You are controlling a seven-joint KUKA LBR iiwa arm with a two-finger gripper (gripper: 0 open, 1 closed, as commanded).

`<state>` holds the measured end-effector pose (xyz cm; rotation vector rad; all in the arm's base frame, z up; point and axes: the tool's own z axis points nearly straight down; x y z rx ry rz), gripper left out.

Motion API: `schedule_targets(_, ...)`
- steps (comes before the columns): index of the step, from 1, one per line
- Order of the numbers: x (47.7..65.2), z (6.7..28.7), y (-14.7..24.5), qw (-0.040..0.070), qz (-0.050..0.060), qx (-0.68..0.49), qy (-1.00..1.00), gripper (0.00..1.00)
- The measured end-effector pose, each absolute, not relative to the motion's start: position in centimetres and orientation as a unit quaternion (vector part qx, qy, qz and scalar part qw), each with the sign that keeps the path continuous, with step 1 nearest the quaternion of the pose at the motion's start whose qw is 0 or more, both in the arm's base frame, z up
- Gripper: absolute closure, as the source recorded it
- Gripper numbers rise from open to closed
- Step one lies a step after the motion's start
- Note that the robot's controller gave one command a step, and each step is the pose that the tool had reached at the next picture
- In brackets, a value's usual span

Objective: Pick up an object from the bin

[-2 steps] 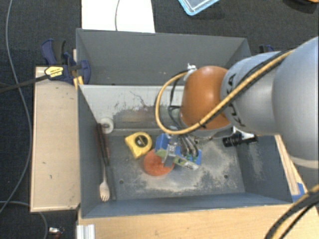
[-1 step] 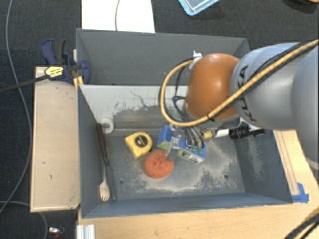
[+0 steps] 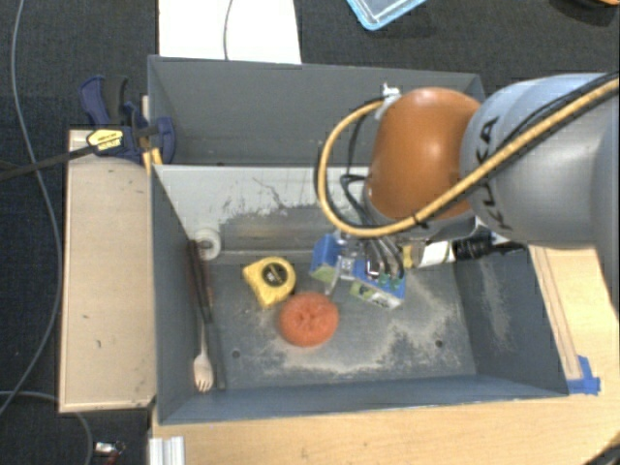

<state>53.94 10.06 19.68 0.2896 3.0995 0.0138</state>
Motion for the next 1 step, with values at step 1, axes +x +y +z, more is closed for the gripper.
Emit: schedule_targets(1, 53.78, 22.96, 10.01, 0.01, 0.003, 0.091, 0.996, 1.0)
